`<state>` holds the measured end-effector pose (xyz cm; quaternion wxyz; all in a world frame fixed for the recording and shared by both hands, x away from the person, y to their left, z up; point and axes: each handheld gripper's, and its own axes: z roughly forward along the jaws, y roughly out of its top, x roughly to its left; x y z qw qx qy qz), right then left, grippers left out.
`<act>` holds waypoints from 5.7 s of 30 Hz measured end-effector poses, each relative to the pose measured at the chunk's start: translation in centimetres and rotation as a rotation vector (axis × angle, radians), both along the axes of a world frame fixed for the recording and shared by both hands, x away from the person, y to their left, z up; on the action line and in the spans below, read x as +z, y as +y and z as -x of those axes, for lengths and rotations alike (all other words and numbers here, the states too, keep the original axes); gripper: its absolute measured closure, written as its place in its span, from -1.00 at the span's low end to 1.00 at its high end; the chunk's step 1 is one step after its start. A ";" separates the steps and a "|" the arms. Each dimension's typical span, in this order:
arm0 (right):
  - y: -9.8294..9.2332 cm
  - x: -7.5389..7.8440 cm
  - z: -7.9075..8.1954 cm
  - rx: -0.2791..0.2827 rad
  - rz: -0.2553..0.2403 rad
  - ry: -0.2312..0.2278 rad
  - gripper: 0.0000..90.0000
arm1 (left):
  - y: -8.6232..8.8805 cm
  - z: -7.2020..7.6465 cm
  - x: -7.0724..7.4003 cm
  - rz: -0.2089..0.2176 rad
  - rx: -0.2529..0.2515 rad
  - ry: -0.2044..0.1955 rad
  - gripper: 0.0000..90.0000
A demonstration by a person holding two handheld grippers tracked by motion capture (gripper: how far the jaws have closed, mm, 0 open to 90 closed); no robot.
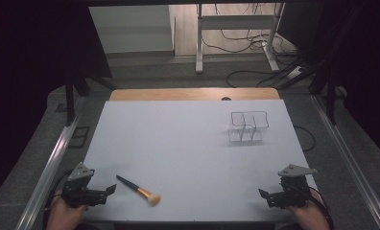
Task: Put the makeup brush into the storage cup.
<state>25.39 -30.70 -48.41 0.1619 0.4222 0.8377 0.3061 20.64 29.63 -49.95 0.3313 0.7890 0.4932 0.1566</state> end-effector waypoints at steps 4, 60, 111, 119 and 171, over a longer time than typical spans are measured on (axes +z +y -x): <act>0.0 0.0 0.0 0.003 0.002 0.004 -1.00 | -0.2 -0.1 0.1 0.010 -0.003 0.002 -1.00; 0.2 -0.2 -0.3 0.025 0.020 0.012 -1.00 | -3.5 -3.4 1.0 -0.134 -0.239 0.130 -0.99; 0.4 -0.4 -0.2 0.051 0.027 0.027 -1.00 | -8.9 -5.3 -1.7 -0.285 -0.460 0.230 -0.93; 0.4 -0.4 -0.2 0.052 0.028 0.026 -1.00 | -8.9 -5.2 -2.2 -0.298 -0.483 0.235 -0.84; 0.4 -0.4 -0.2 0.055 0.024 0.024 -1.00 | -8.5 -4.7 0.2 -0.192 -0.508 0.183 0.65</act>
